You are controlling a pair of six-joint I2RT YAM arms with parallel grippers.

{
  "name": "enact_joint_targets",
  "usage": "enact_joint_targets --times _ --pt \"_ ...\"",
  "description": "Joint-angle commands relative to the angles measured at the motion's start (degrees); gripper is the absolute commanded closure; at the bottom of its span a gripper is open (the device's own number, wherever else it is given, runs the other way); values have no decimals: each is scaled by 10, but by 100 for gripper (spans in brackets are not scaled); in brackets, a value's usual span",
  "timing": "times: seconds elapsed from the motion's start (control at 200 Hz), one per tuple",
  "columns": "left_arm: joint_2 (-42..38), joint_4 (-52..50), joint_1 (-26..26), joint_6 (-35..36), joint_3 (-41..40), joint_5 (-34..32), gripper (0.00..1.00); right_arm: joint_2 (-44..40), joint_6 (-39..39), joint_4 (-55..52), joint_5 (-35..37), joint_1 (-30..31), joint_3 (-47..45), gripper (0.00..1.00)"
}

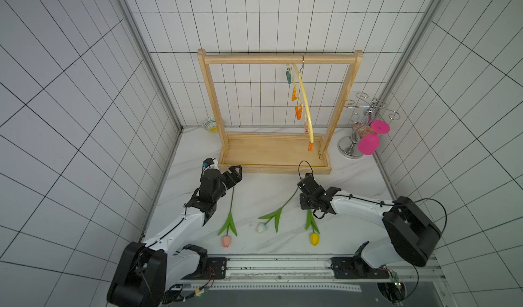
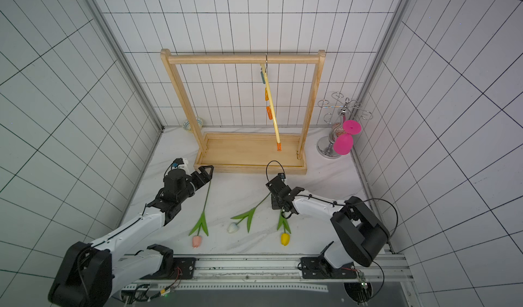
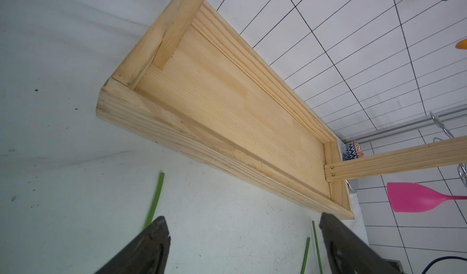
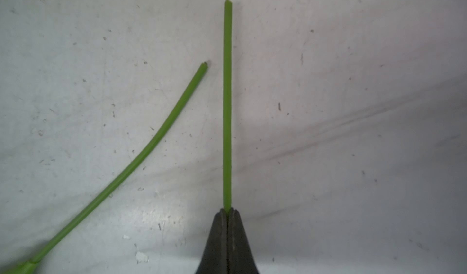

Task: Dry the flowers on a clothes hanger
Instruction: Pick up the flower at the center of the board, then open the clamp at the hanger.

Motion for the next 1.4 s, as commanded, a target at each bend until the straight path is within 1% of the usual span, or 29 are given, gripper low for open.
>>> enact_joint_targets --times 0.0,0.16,0.195,0.265,0.305,0.37,0.425,0.495,0.555,0.66,0.8,0.924,0.984,1.124,1.219,1.394 --pt "-22 27 -33 52 11 -19 6 -90 0 -14 25 5 2 100" --pt "-43 57 -137 167 27 -62 7 -227 -6 5 33 5 -32 100" --pt "-44 55 -154 183 39 -68 7 -255 -12 12 38 4 -43 100" --pt "-37 62 -184 205 68 -70 13 -308 -36 42 46 4 -72 100" --pt "-27 62 -194 212 88 -65 13 -338 -54 68 47 4 -91 100" --pt "-7 59 -196 214 129 -23 12 -386 -82 108 39 4 -113 100" --pt "15 69 -196 230 160 22 12 -421 -100 128 29 3 -119 100" --pt "50 91 -196 249 196 77 12 -453 -124 133 21 3 -113 100" --pt "78 103 -196 255 225 101 11 -471 -144 124 20 3 -96 100" --pt "124 114 -196 266 275 144 14 -475 -181 89 18 1 -51 100" --pt "177 132 -199 254 331 204 17 -437 -202 17 10 -6 32 100" --pt "210 138 -216 248 367 230 19 -415 -205 6 20 -20 55 100" --pt "219 130 -229 252 383 231 19 -407 -204 8 -5 -38 62 100" --pt "234 108 -267 274 407 220 19 -385 -185 14 -89 -88 75 100" --pt "241 72 -288 300 423 206 19 -372 -178 17 -133 -114 79 100" --pt "241 41 -293 331 431 182 19 -346 -182 35 -187 -139 87 100"
